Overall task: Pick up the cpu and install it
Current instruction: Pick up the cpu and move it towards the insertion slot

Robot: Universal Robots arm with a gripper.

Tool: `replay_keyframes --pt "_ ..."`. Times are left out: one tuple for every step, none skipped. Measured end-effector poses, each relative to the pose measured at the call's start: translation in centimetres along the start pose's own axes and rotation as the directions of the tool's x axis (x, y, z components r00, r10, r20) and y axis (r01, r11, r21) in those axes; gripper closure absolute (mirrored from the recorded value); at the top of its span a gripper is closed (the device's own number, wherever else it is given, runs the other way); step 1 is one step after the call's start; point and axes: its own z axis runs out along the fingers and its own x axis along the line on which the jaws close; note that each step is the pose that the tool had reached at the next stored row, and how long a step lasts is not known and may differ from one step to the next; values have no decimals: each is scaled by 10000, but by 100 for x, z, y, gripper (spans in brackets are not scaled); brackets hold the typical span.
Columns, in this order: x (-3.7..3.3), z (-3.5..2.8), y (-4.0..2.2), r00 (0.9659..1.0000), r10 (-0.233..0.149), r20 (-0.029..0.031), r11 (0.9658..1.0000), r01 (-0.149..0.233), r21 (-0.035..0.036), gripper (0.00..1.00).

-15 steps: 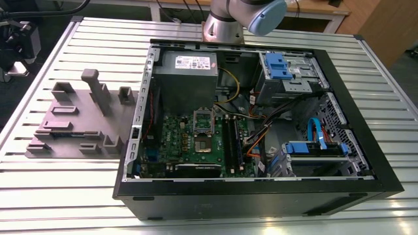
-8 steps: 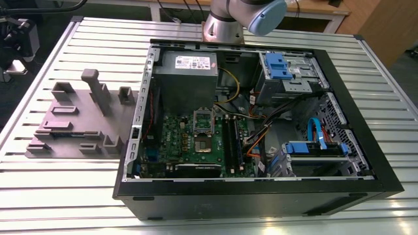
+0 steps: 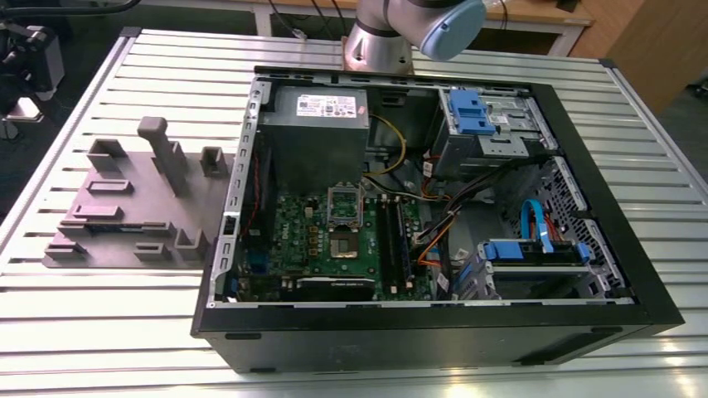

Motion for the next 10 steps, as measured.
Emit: replay_keyframes --pt "0 -7 0 10000 0 0 10000 0 0 53" --pt "0 -13 1 10000 0 -1 10000 0 0 53" --pt "0 -19 1 10000 0 0 10000 0 0 53" --pt "1 -24 1 10000 0 0 10000 0 0 53" --pt "1 -31 2 10000 0 -1 10000 0 1 53" --pt "1 -37 2 10000 0 -1 10000 0 1 53" --pt "1 -43 2 10000 0 -1 10000 0 1 53" --pt "1 -48 3 10000 0 -1 10000 0 0 53" --pt "1 -54 3 10000 0 0 10000 0 0 53" --pt "1 -59 3 10000 0 0 10000 0 0 53"
